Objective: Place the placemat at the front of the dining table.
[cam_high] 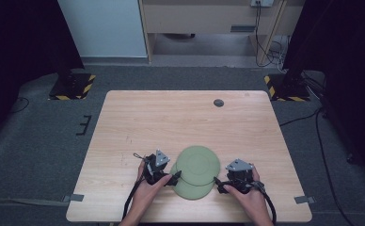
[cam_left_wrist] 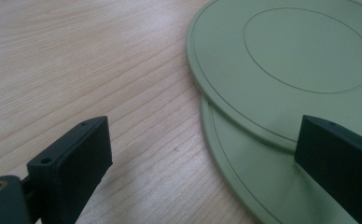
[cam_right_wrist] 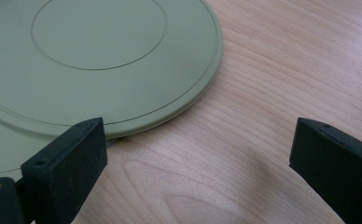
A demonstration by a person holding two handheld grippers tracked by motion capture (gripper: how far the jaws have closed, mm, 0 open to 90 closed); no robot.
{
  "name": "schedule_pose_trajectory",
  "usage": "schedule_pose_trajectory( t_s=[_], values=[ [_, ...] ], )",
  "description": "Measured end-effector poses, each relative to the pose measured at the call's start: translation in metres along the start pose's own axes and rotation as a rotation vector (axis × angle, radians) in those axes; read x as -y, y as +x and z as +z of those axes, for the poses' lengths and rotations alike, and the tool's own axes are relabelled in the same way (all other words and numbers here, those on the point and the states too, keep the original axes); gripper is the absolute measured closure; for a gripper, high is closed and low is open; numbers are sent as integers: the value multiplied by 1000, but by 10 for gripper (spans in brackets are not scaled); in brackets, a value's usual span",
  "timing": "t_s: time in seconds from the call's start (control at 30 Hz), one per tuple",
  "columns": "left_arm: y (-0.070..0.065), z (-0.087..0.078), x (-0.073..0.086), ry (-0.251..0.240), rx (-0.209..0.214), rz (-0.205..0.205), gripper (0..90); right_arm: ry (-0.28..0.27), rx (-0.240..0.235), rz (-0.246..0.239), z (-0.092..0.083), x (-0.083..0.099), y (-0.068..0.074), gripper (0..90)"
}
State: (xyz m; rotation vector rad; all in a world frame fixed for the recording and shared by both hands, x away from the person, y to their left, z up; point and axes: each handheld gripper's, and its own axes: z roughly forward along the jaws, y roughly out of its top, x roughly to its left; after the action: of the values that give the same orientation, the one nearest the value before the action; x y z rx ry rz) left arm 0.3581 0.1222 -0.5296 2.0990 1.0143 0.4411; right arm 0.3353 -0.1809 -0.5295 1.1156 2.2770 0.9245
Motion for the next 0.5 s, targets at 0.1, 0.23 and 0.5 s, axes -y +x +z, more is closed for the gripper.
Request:
schedule_pose_trajectory(
  t_s=[0.1, 0.23, 0.5],
  values=[
    [-1, 0, -1, 0, -7, 10, 25, 2, 0, -5, 0, 0, 1, 44],
    [-1, 1, -2, 3, -9, 6, 14, 0, 4, 5, 2, -1, 0, 21],
    [1, 4, -3, 7, -6, -3, 0, 1, 15, 23, 5, -3, -4, 13]
  ],
)
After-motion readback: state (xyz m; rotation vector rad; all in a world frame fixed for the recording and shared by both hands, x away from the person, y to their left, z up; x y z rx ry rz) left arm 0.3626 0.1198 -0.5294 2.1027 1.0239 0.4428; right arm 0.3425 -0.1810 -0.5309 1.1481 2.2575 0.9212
